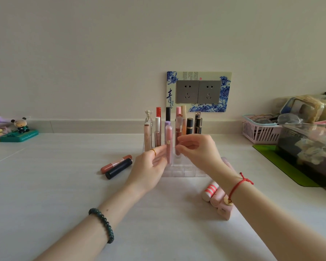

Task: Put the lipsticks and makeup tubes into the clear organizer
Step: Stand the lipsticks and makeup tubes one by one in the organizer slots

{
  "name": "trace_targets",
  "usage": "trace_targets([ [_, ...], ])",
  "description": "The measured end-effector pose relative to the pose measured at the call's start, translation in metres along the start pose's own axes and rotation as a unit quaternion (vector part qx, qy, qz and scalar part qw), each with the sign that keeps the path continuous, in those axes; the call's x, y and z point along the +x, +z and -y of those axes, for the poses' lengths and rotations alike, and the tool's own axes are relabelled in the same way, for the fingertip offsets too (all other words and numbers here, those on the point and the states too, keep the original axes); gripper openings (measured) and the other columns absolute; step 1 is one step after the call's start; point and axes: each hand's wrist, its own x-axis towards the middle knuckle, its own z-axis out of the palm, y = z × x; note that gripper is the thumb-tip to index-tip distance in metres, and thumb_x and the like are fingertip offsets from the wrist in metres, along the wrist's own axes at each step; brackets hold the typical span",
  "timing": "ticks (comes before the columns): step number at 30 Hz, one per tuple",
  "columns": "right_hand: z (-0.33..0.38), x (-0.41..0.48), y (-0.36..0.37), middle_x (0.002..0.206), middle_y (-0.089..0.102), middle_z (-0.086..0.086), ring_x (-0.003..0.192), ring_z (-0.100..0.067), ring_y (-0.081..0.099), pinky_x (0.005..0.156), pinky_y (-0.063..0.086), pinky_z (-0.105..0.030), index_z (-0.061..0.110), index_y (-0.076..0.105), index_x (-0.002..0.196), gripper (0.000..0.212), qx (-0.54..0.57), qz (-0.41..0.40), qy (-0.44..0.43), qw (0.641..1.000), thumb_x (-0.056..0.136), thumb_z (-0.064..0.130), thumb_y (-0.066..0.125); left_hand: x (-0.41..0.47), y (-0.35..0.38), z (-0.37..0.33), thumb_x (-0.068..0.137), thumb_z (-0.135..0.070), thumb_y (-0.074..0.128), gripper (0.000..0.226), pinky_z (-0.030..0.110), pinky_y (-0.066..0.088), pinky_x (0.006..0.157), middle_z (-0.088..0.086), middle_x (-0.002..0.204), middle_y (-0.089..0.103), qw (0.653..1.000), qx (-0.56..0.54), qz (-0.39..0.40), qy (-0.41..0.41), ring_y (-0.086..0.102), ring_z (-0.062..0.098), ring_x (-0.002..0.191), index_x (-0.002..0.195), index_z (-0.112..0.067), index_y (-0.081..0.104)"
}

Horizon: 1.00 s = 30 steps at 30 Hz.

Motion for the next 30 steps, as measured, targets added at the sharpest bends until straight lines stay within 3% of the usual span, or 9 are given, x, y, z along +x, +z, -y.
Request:
trace_targets([
  [3,-0.003,-0.001,-0.023,0.075,0.068,0.006,0.06,0.005,0.063,0.07,0.053,-0.01,0.009,0.069,0.1,0.022,-0.005,0.002,-0.015,1.0,0.077,0.01,0.069,-0.004,0.003,-0.003,0.09,-0.008,0.049,0.036,-0.004,0.037,0.083,-0.011,0.115,0.059,1.0,0.009,-0.005,0.028,0.055,-0.002,0.104,0.125,-0.015,0.054],
  [6,-0.01,0.0,-0.05,0.074,0.067,0.008,0.06,0.005,0.063,0.066,0.053,-0.009,0.013,0.07,0.095,0.017,-0.02,-0.012,-0.012,1.0,0.078,0.01,0.068,-0.005,0.013,-0.012,0.088,-0.008,0.053,0.033,0.0,0.041,0.085,-0.01,0.109,0.064,0.997,0.028,0.007,0.072,0.059,-0.008,0.097,0.119,-0.017,0.059],
  [9,-0.024,0.003,-0.074,0.08,0.069,0.003,0.07,-0.002,0.065,0.07,0.055,-0.015,0.015,0.07,0.095,0.017,-0.048,-0.018,0.02,0.998,0.079,0.011,0.068,-0.001,0.029,-0.02,0.085,-0.01,0.058,0.031,0.0,0.04,0.085,-0.007,0.108,0.067,0.989,0.075,0.046,0.122,0.058,-0.011,0.095,0.115,-0.017,0.062],
  [13,-0.046,0.01,-0.092,0.092,0.071,-0.006,0.08,-0.016,0.066,0.079,0.054,-0.028,0.011,0.07,0.099,0.019,-0.084,0.007,0.058,0.995,0.08,0.012,0.067,0.013,0.054,-0.031,0.088,-0.018,0.057,0.035,-0.006,0.03,0.086,-0.008,0.121,0.062,0.964,0.176,0.106,0.169,0.053,-0.002,0.11,0.122,-0.023,0.057],
  [15,-0.058,0.014,-0.094,0.096,0.07,-0.006,0.085,-0.017,0.066,0.082,0.053,-0.028,0.011,0.069,0.102,0.021,-0.107,0.025,0.067,0.992,0.081,0.013,0.066,0.023,0.067,-0.036,0.089,-0.017,0.054,0.036,0.006,0.036,0.094,-0.003,0.122,0.062,0.954,0.209,0.13,0.171,0.054,0.007,0.114,0.125,-0.024,0.054],
  [17,-0.07,0.019,-0.094,0.098,0.07,-0.006,0.086,-0.016,0.065,0.084,0.052,-0.028,0.011,0.069,0.103,0.023,-0.125,0.035,0.074,0.989,0.081,0.015,0.065,0.031,0.08,-0.041,0.089,-0.015,0.052,0.037,0.025,0.044,0.095,0.006,0.112,0.067,0.942,0.243,0.154,0.172,0.06,0.016,0.105,0.125,-0.023,0.054],
  [20,-0.087,0.028,-0.088,0.1,0.07,-0.007,0.085,-0.014,0.062,0.085,0.049,-0.026,0.01,0.069,0.104,0.023,-0.14,0.049,0.086,0.985,0.081,0.016,0.065,0.044,0.097,-0.043,0.088,-0.014,0.052,0.03,0.023,0.044,0.082,0.004,0.103,0.066,0.917,0.297,0.199,0.178,0.059,0.019,0.097,0.116,-0.021,0.06],
  [24,-0.105,0.043,-0.079,0.107,0.068,-0.008,0.094,-0.019,0.062,0.093,0.046,-0.03,0.01,0.067,0.105,0.024,-0.144,0.073,0.098,0.982,0.083,0.015,0.061,0.058,0.117,-0.036,0.081,-0.016,0.056,0.021,0.037,0.048,0.086,0.009,0.105,0.064,0.894,0.345,0.237,0.162,0.057,0.025,0.102,0.101,-0.014,0.063],
  [30,-0.121,0.056,-0.069,0.119,0.063,-0.003,0.11,-0.018,0.057,0.099,0.041,-0.03,0.009,0.064,0.11,0.026,-0.149,0.145,0.12,0.971,0.087,0.019,0.058,0.064,0.126,-0.031,0.08,-0.016,0.059,0.028,0.037,0.049,0.085,0.011,0.107,0.063,0.899,0.339,0.242,0.137,0.057,0.027,0.1,0.107,-0.016,0.063],
])
